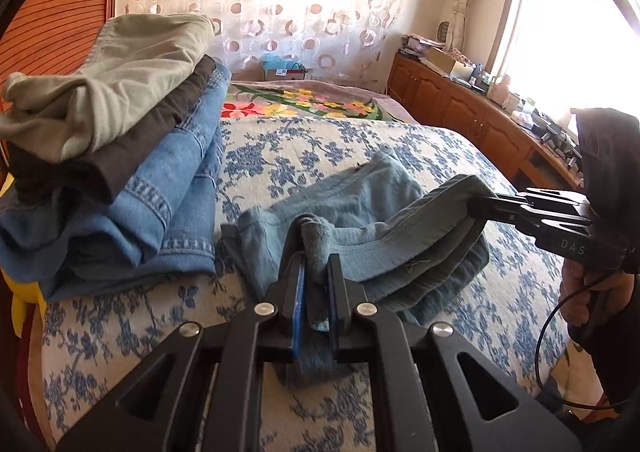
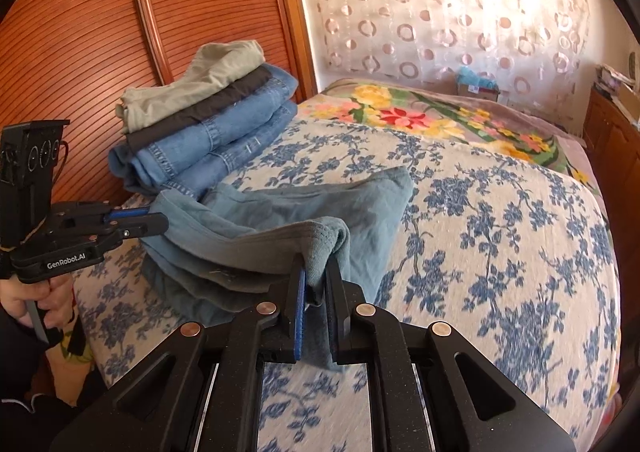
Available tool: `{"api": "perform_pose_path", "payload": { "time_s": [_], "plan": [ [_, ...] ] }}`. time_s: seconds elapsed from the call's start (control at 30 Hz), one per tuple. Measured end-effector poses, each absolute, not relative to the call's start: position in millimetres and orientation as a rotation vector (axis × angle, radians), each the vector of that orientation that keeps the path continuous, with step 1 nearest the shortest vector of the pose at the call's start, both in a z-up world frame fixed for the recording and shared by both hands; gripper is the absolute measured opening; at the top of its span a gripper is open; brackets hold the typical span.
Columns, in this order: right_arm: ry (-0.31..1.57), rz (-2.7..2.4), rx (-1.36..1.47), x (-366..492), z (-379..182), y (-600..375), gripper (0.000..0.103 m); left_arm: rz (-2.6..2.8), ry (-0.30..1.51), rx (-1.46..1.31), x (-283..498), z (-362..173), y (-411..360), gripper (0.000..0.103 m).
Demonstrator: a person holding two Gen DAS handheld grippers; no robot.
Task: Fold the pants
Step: 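Fold the held hem over the shorts body with both grippers, then lay the folded hem down and open both grippers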
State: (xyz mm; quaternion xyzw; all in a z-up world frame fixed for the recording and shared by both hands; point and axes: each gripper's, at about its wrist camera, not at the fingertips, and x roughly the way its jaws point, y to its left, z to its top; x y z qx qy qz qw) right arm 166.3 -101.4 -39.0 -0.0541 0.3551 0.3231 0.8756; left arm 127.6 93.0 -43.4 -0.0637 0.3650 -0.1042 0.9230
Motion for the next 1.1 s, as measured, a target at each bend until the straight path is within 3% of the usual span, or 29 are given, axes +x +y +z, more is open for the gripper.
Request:
{"api": "perform_pose_path", "payload": {
  "time_s": [0.37, 0.4, 0.5, 0.57, 0.6, 0.7, 0.83, 1.1],
  "plan": [
    [0.754, 0.679, -0.124, 199.0, -45.0, -94.3, 0.007, -0.193, 0.773, -0.145, 155.8, -49.5, 100.6, 0.011],
    [0.759, 0.676, -0.123, 200.8, -46.3, -94.6, 0.012, -0.188, 0.778, -0.143, 156.4, -50.3, 101.0, 0.012],
    [0.775, 0.681, -0.119, 202.1, -48.0, -97.2, 0.018, -0.179, 0.782, -0.130, 155.8, -50.5, 102.5, 0.023],
    [0.773, 0.683, -0.119, 199.4, -47.0, -99.7, 0.021, -0.177, 0.774, -0.129, 153.3, -47.8, 104.5, 0.038],
    [0.770, 0.682, -0.118, 197.2, -45.8, -101.5, 0.025, -0.181, 0.768, -0.132, 151.4, -46.4, 105.4, 0.040],
    [0.767, 0.691, -0.121, 192.1, -44.4, -103.9, 0.034, -0.179, 0.760, -0.120, 145.6, -43.8, 106.4, 0.040],
    [0.774, 0.700, -0.148, 188.4, -47.7, -98.5, 0.040, -0.174, 0.772, -0.102, 137.4, -49.0, 106.6, 0.041],
    [0.818, 0.709, -0.166, 194.0, -55.7, -91.0, 0.040, -0.194, 0.814, -0.107, 132.4, -64.5, 106.5, 0.041]
  ]
}}
